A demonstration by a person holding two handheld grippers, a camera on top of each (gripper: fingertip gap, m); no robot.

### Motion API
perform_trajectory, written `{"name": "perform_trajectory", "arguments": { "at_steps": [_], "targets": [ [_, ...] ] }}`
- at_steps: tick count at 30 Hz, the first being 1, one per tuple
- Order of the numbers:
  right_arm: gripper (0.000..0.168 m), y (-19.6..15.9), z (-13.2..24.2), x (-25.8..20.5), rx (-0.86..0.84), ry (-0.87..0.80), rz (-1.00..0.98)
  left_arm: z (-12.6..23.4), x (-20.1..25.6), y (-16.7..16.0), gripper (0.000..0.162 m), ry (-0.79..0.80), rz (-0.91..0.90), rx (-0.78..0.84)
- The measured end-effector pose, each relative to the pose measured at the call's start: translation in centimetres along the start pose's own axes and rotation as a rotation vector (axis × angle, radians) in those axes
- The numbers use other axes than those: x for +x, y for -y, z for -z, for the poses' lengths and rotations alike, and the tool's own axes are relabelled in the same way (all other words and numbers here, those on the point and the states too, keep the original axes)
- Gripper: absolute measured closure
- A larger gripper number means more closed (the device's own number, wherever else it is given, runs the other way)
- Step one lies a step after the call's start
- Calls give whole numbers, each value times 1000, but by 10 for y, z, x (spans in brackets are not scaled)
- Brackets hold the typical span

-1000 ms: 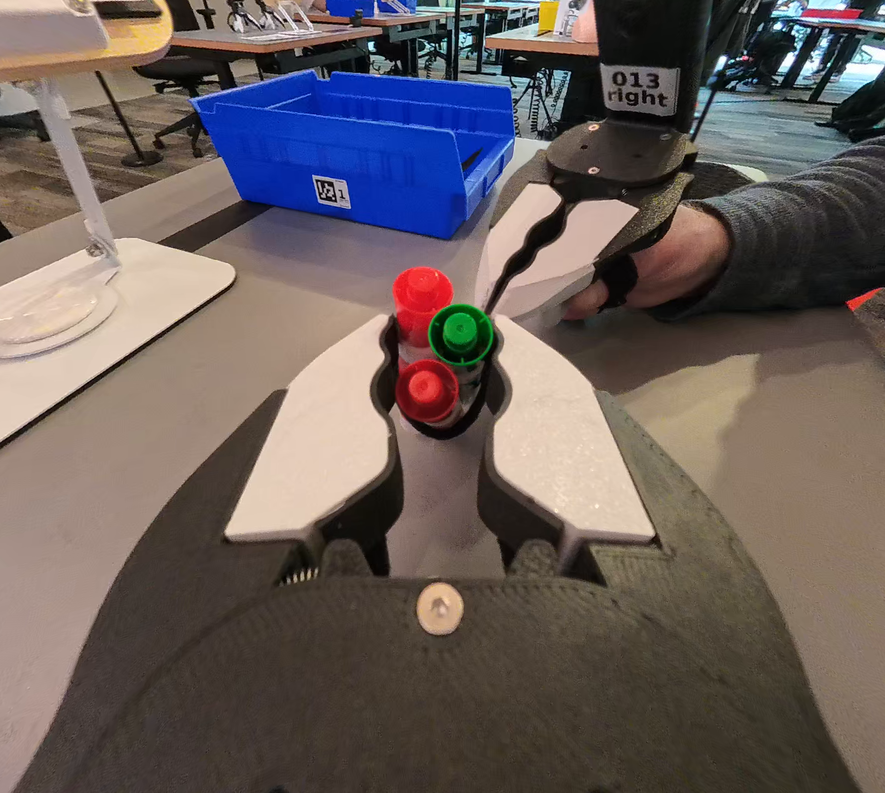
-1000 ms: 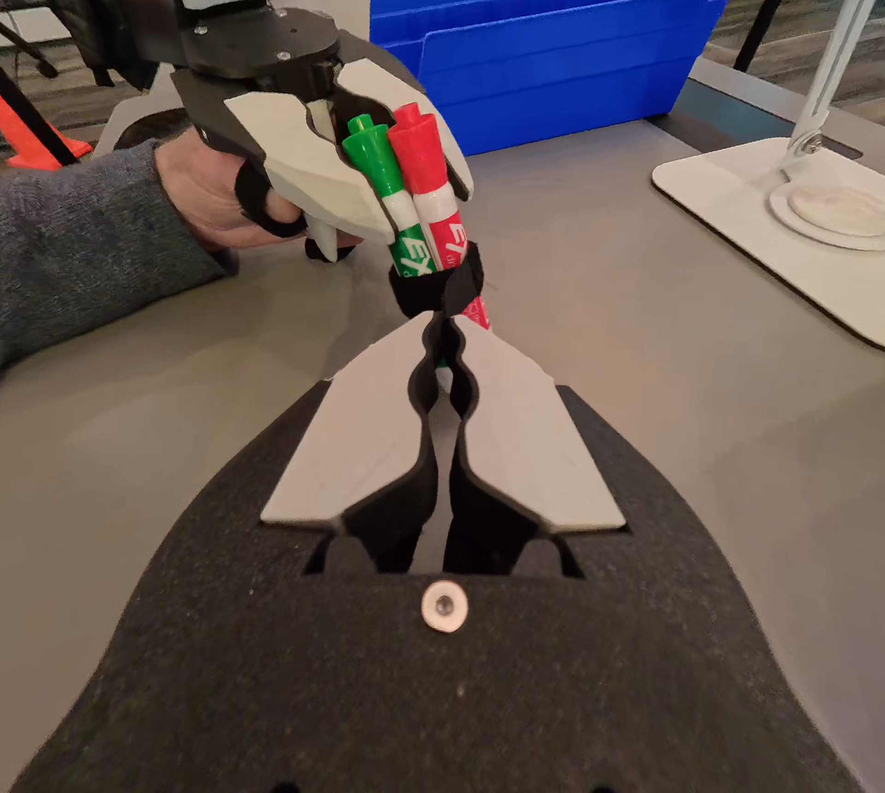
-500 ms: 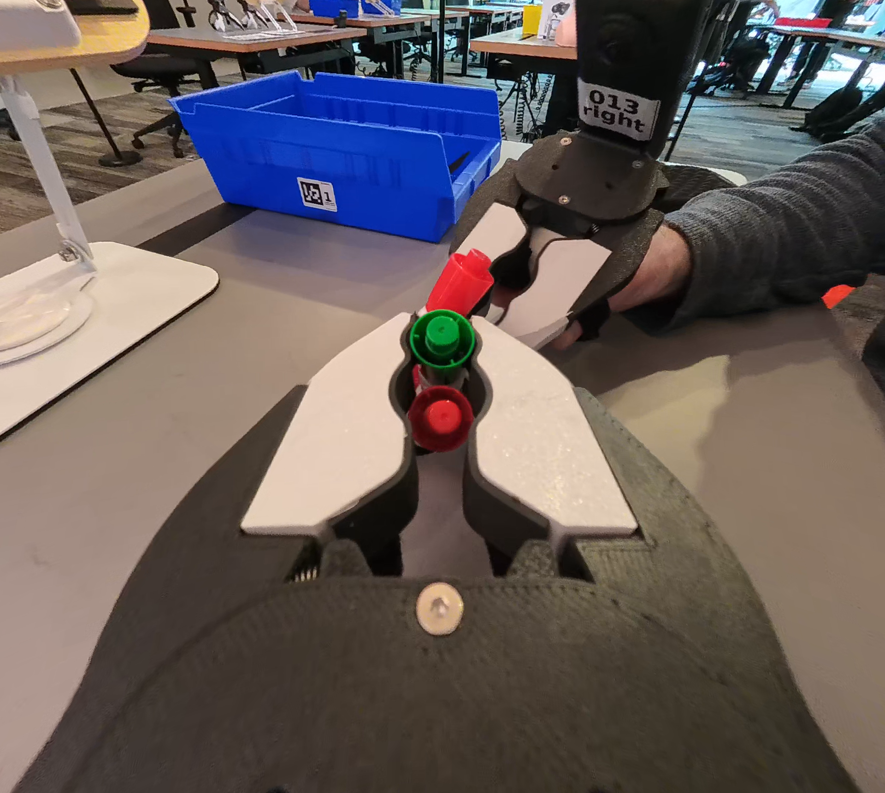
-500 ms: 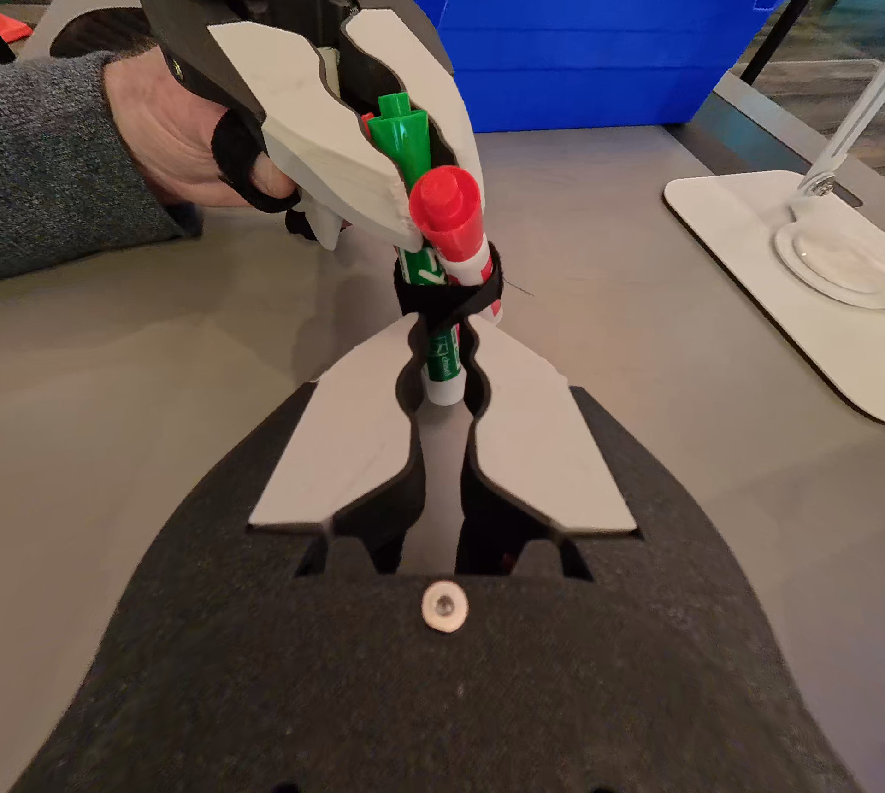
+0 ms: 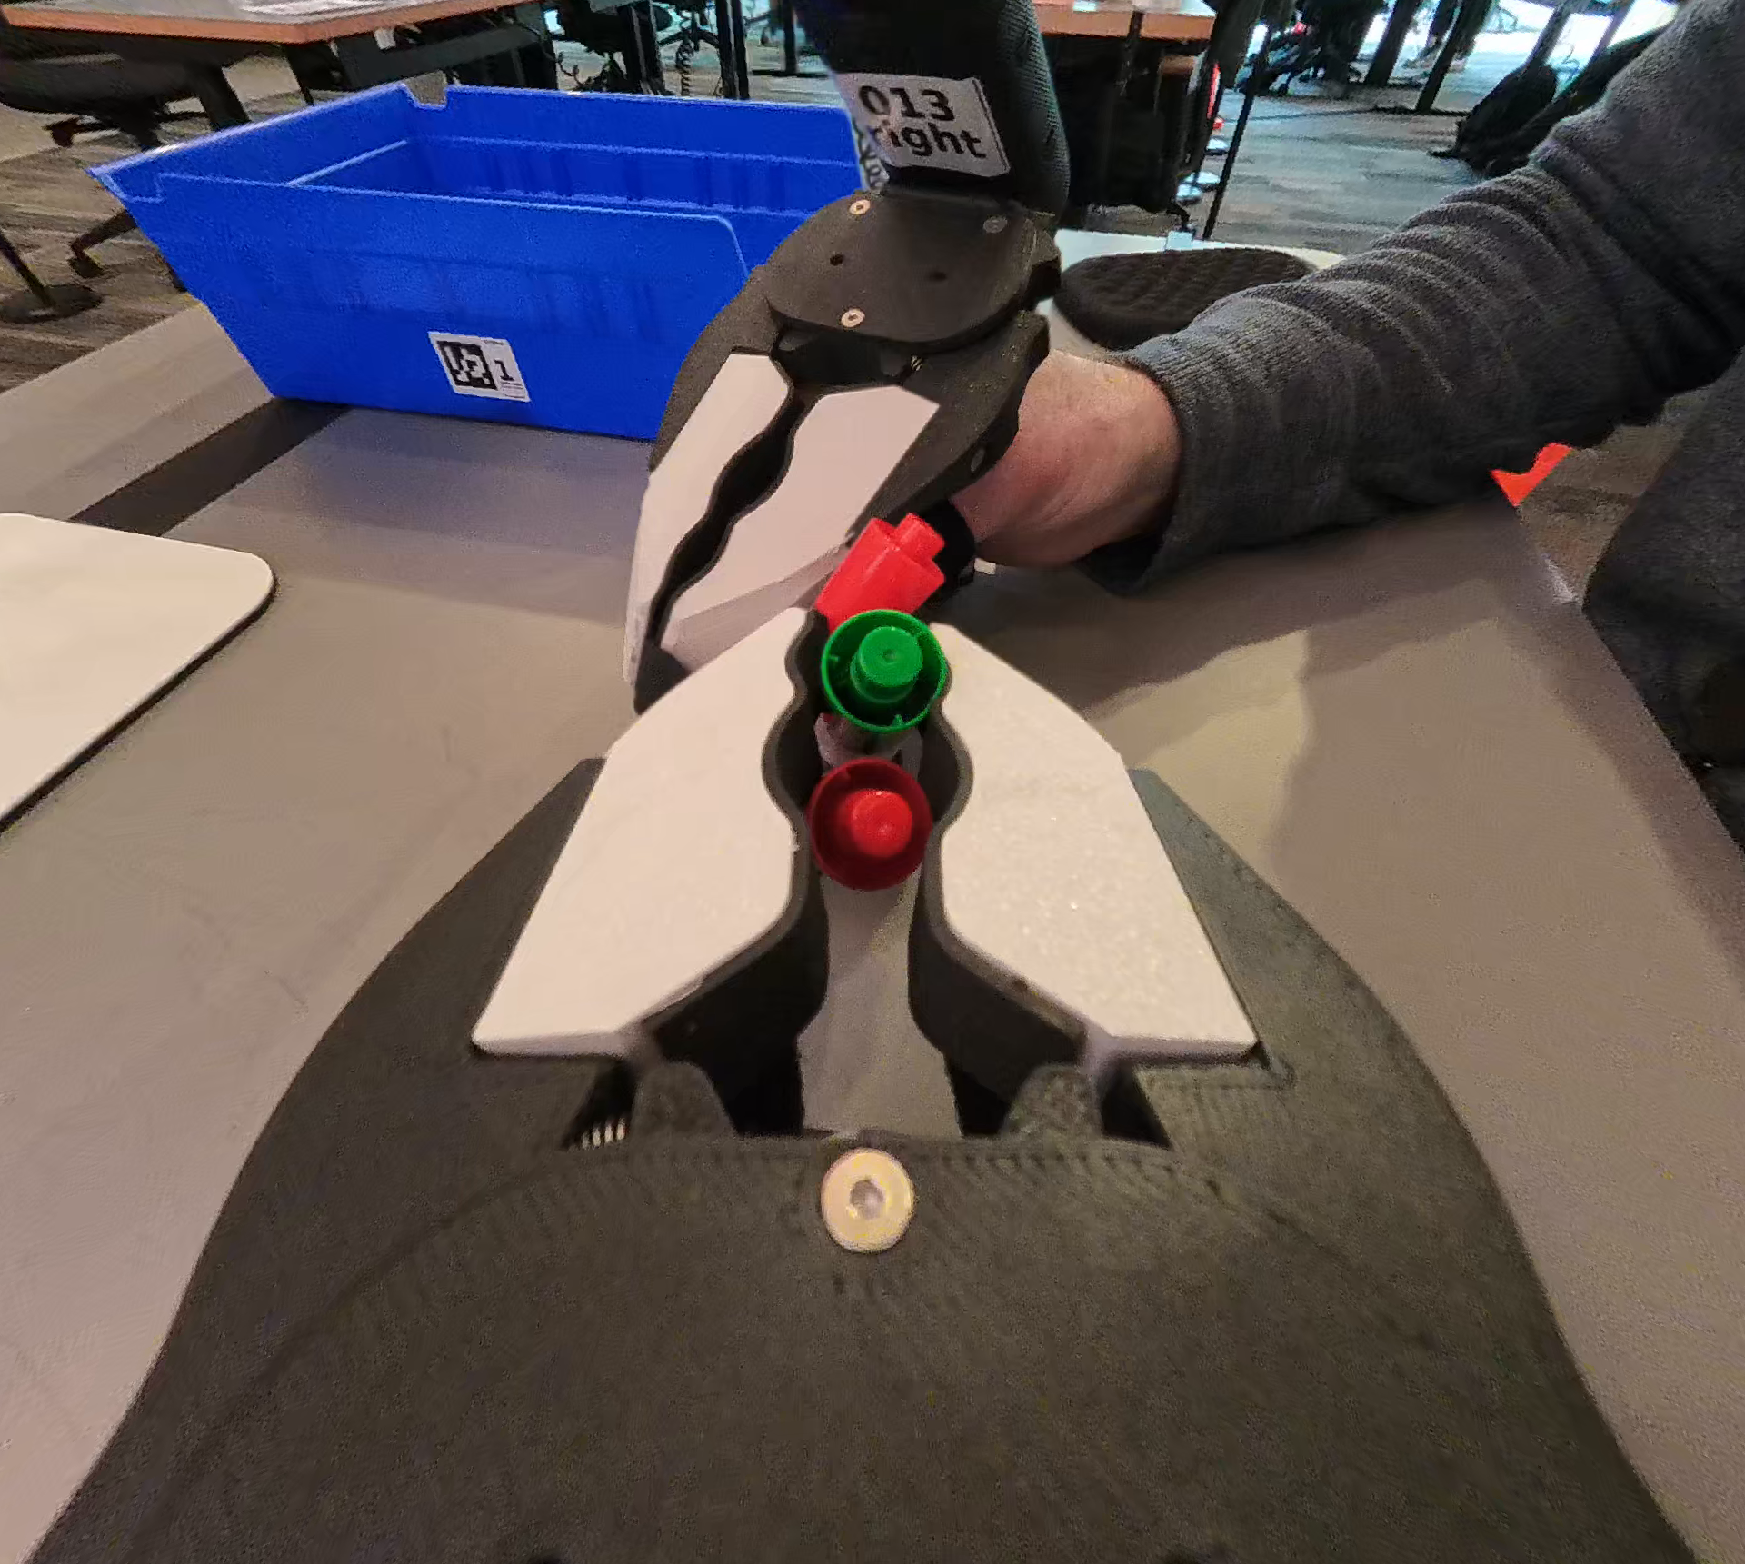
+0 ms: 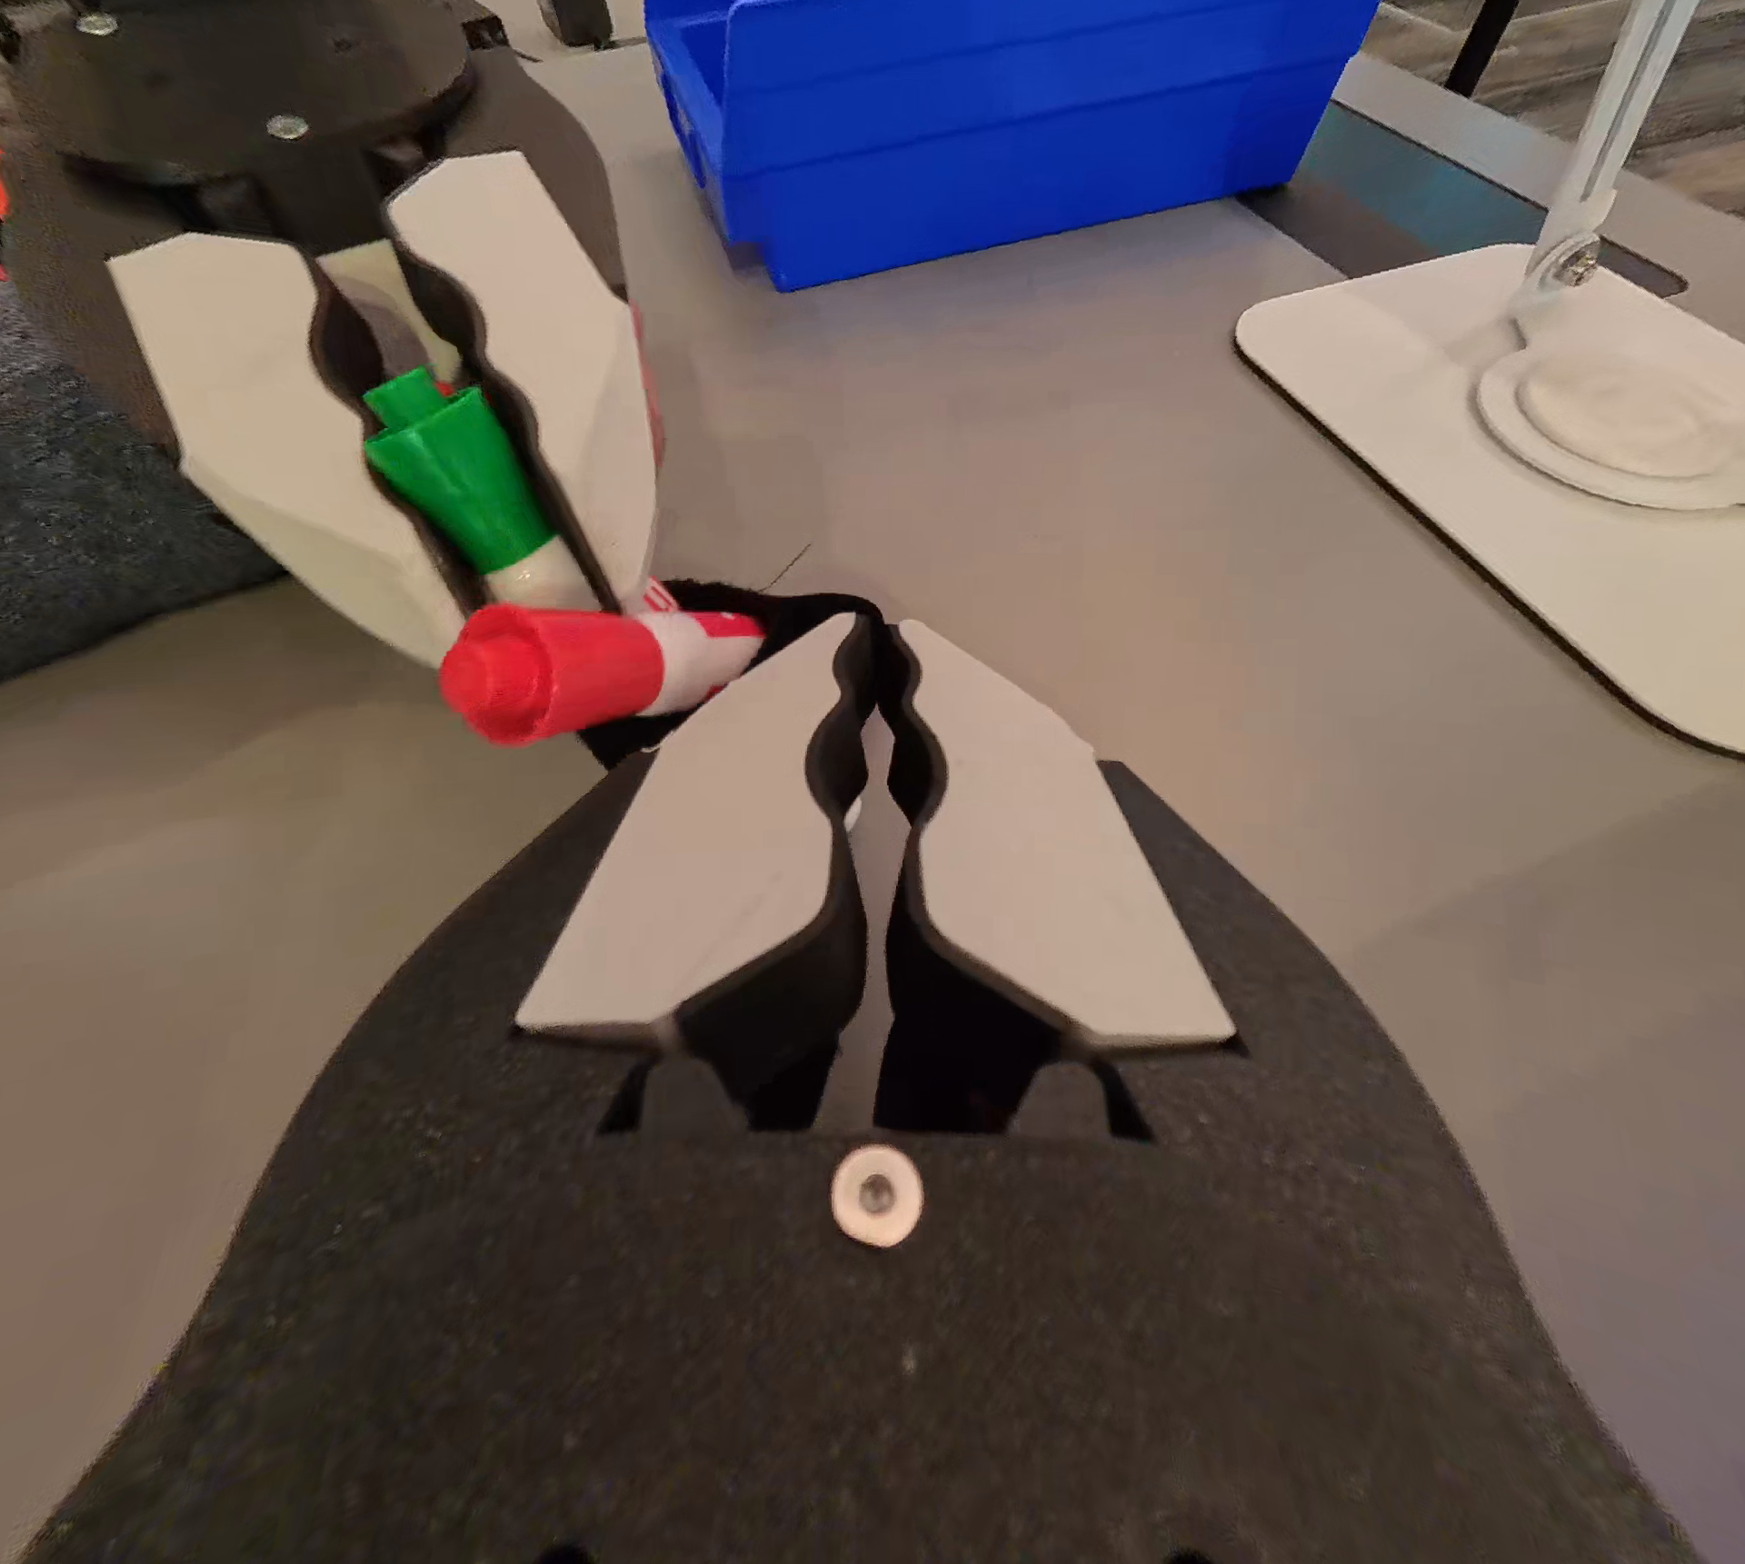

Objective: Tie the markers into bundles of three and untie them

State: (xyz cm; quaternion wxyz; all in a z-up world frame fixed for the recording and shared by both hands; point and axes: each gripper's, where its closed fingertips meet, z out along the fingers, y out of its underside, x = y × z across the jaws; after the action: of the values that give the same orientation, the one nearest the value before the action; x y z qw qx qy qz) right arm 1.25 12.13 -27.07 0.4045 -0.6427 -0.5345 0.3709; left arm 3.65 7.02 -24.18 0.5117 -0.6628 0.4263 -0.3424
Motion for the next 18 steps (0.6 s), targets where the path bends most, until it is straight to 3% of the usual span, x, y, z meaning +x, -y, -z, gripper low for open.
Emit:
{"name": "perform_trajectory", "arguments": {
  "at_steps": [1,3,6,18],
  "targets": [
    [168,0,-2,2,-5,-8,0,0,-1,0,145,4,1,2],
    [168,3,-4,14,8,-50,-14,-3,12,-3,146,-91,22,-7],
    [168,3,-7,22,-4,-35,8,-12,5,-3,146,-23,-34,-35],
    [168,17,18,25,53,-28,6,1,-7,-6,146,-30,90,15]
  ]
}}
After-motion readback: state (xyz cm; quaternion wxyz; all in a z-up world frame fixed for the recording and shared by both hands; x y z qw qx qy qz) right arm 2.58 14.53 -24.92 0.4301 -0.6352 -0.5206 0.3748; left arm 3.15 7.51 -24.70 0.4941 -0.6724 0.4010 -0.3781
